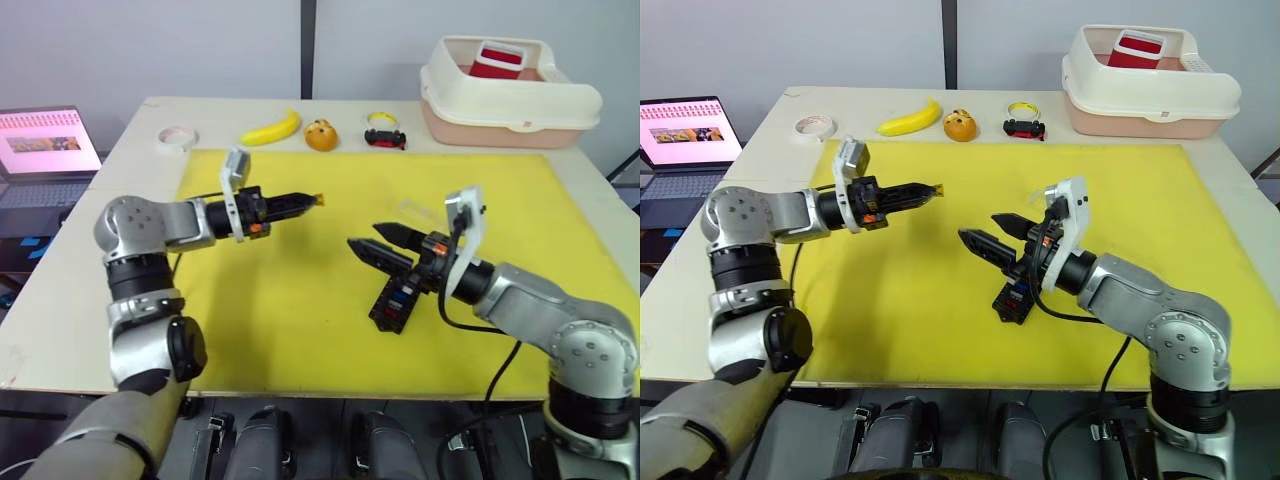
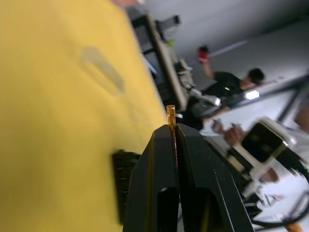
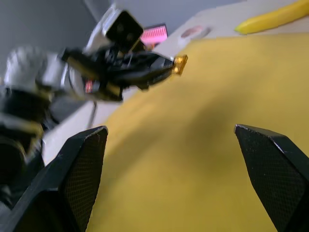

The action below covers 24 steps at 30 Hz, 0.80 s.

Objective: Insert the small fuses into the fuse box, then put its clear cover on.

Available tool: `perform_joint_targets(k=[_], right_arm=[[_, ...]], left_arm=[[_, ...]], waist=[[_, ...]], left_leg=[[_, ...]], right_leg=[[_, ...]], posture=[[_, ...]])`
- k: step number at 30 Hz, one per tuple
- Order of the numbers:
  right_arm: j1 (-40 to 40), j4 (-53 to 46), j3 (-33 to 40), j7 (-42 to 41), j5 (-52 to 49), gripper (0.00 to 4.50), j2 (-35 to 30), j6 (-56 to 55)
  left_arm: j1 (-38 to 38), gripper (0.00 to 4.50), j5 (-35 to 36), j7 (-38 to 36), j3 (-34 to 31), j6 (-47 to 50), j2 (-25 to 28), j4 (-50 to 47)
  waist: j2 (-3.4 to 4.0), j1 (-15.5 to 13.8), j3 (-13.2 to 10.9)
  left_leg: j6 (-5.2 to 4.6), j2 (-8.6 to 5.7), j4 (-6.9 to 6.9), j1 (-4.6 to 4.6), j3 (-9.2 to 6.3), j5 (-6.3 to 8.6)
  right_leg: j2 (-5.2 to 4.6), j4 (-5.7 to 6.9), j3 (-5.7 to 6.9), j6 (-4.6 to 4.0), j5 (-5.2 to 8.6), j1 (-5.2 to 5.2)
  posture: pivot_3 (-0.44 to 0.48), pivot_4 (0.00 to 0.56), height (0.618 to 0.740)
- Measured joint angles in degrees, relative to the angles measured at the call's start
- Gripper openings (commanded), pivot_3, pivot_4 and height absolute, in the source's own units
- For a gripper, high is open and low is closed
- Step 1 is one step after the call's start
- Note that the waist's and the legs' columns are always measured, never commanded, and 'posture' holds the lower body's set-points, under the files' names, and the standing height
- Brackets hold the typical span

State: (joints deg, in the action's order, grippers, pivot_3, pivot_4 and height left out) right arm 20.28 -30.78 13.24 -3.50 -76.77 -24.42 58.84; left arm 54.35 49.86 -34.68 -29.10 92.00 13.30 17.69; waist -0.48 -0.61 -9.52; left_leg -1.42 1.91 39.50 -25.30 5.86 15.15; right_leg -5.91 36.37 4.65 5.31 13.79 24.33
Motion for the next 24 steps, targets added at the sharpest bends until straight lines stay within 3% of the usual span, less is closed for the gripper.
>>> perform_joint_targets(k=[6,9,11,21,24], right_arm=[[0.64,3.16,-0.39,12.18,-11.62,4.50,5.17,-5.97],[0.64,3.93,-1.40,16.56,-15.25,3.64,6.55,-8.88],[0.62,4.18,-1.61,19.15,-17.47,2.78,7.47,-11.06],[0.63,5.16,-4.10,21.86,-20.73,2.78,5.66,-14.29],[0.62,5.13,-4.74,21.86,-21.02,2.10,5.16,-14.88]], left_arm=[[-1.25,0.02,8.47,5.96,-1.31,0.00,-2.55,-2.85],[-2.44,0.00,11.05,8.59,-0.97,0.00,-3.80,-3.46],[-2.66,0.00,12.63,10.21,-0.87,0.00,-4.45,-3.56],[-3.20,0.00,16.95,14.64,-0.85,-0.01,-6.51,-3.86],[-4.22,0.00,17.01,14.23,-0.55,-0.03,-6.16,-3.84]], waist=[[0.01,-0.03,0.00],[0.01,-0.03,0.00],[0.01,0.00,0.00],[0.01,0.02,0.00],[0.01,0.09,0.00]], left_leg=[[0.00,0.00,-0.02,0.01,0.00,0.00],[0.00,-0.02,-0.02,0.00,0.01,0.00],[0.00,-0.02,-0.02,0.00,0.00,0.00],[-0.01,-0.04,-0.03,0.00,0.02,0.00],[-0.01,-0.04,-0.04,0.01,0.02,0.00]], right_leg=[[0.00,-0.02,-0.02,0.00,0.00,0.00],[-0.01,-0.02,-0.03,0.00,0.00,0.00],[0.00,-0.02,-0.03,0.00,0.00,0.00],[0.01,-0.04,-0.03,0.00,0.00,0.00],[0.02,-0.04,-0.03,-0.01,0.00,0.00]], posture=[[0.000,0.150,0.740],[0.000,0.150,0.740],[0.000,0.150,0.740],[0.000,0.150,0.740],[0.000,0.150,0.740]])
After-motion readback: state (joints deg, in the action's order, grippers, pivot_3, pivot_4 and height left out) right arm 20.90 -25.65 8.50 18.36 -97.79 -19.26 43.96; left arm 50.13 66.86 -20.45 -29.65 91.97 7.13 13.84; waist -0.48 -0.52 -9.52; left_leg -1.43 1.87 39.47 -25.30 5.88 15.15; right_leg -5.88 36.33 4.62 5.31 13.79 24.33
